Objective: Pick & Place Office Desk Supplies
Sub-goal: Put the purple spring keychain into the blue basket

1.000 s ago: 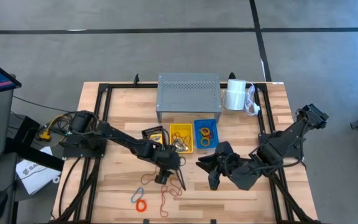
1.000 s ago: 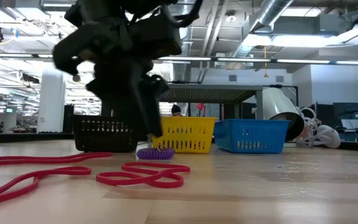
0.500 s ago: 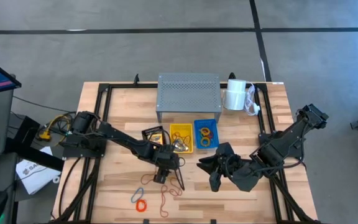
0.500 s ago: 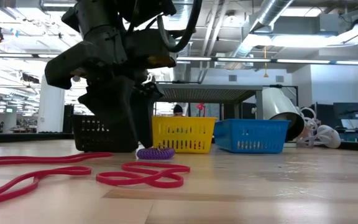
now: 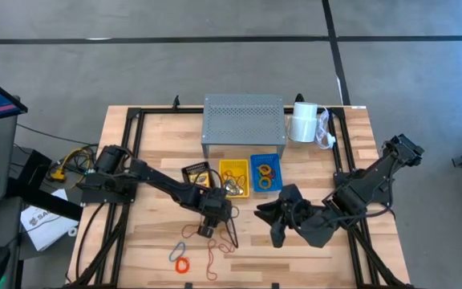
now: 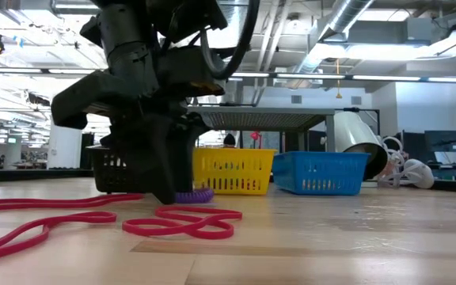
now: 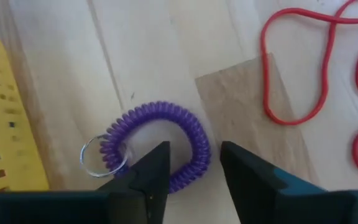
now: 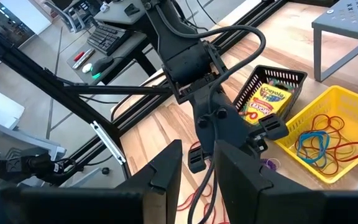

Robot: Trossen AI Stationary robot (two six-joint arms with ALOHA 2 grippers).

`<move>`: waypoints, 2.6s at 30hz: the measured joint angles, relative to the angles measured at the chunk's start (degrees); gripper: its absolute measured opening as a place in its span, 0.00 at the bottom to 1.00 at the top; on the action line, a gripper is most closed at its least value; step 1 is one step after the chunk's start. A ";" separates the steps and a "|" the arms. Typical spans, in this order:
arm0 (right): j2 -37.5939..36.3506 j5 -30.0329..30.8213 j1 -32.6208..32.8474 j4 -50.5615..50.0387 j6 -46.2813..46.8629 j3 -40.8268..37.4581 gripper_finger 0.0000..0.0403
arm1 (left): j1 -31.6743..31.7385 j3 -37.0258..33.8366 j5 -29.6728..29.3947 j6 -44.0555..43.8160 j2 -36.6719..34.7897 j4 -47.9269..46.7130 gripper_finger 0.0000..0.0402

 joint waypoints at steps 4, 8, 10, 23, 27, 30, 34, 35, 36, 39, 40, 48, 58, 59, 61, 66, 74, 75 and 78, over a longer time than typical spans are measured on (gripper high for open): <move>0.00 0.00 0.55 0.01 0.09 0.00 0.23 | -0.29 -0.06 0.01 -0.16 -0.23 0.09 0.26; 0.00 0.00 0.79 0.05 0.09 0.00 0.23 | -0.30 -0.29 0.43 0.26 -1.51 0.25 0.13; 0.00 0.00 0.79 0.07 0.10 0.00 0.23 | -0.29 -0.42 0.58 0.63 -2.17 0.13 0.05; 0.00 0.02 0.75 -0.13 -6.78 0.00 0.23 | -1.38 -0.37 0.98 -5.76 -13.42 1.11 0.01; 0.00 -0.30 0.72 -0.12 -13.61 0.00 0.23 | -0.80 -0.37 3.09 -11.11 -19.52 6.01 0.01; -0.02 -5.01 0.06 -0.30 -25.23 0.04 0.23 | 0.29 -0.43 8.42 -15.12 -23.36 14.17 0.01; -0.02 -10.58 -1.78 -0.95 -40.72 0.04 0.23 | 2.02 -2.01 16.20 -19.49 -27.30 28.02 0.01; -0.02 -10.58 -2.42 -0.87 -43.07 0.04 0.23 | 2.19 -2.35 17.51 -20.61 -27.90 30.47 0.01; -0.06 -10.64 -3.11 -0.69 -45.15 0.06 0.23 | 2.53 -2.57 18.83 -22.03 -28.34 32.44 0.01; -0.08 -12.31 -5.30 -0.53 -49.31 1.54 0.23 | 3.19 -2.96 22.94 -25.25 -29.14 35.85 0.01; -0.13 -12.92 -5.95 -0.41 -50.29 2.24 0.24 | 3.35 -2.93 23.87 -26.28 -29.14 36.78 0.01; -0.17 -16.26 -7.80 0.10 -54.00 6.77 0.47 | 4.66 -2.93 25.52 -30.78 -29.12 37.91 0.01; -0.04 -14.85 -8.00 2.62 -53.90 6.82 0.61 | 6.92 -2.93 25.47 -35.10 -29.12 39.78 0.01; -0.04 -14.80 -8.13 2.84 -53.88 6.82 0.60 | 6.90 -2.93 25.48 -35.38 -29.12 40.27 0.01; -0.04 -14.81 -8.47 2.84 -53.89 6.82 0.58 | 6.90 -2.93 25.55 -35.64 -29.12 41.15 0.01; 0.45 -14.76 -8.98 3.48 -53.87 6.82 0.55 | 6.90 -2.93 26.07 -38.14 -29.10 43.86 0.01; 1.99 -14.96 -9.77 7.37 -54.55 6.80 0.54 | 6.90 -2.93 26.07 -40.12 -29.08 45.32 0.01; 1.99 -14.95 -9.77 7.72 -54.43 6.80 0.53 | 6.90 -2.93 26.08 -40.21 -29.08 45.43 0.01; 1.75 -14.91 -9.77 7.72 -53.56 6.80 0.50 | 6.90 -2.93 26.08 -40.66 -29.08 46.01 0.01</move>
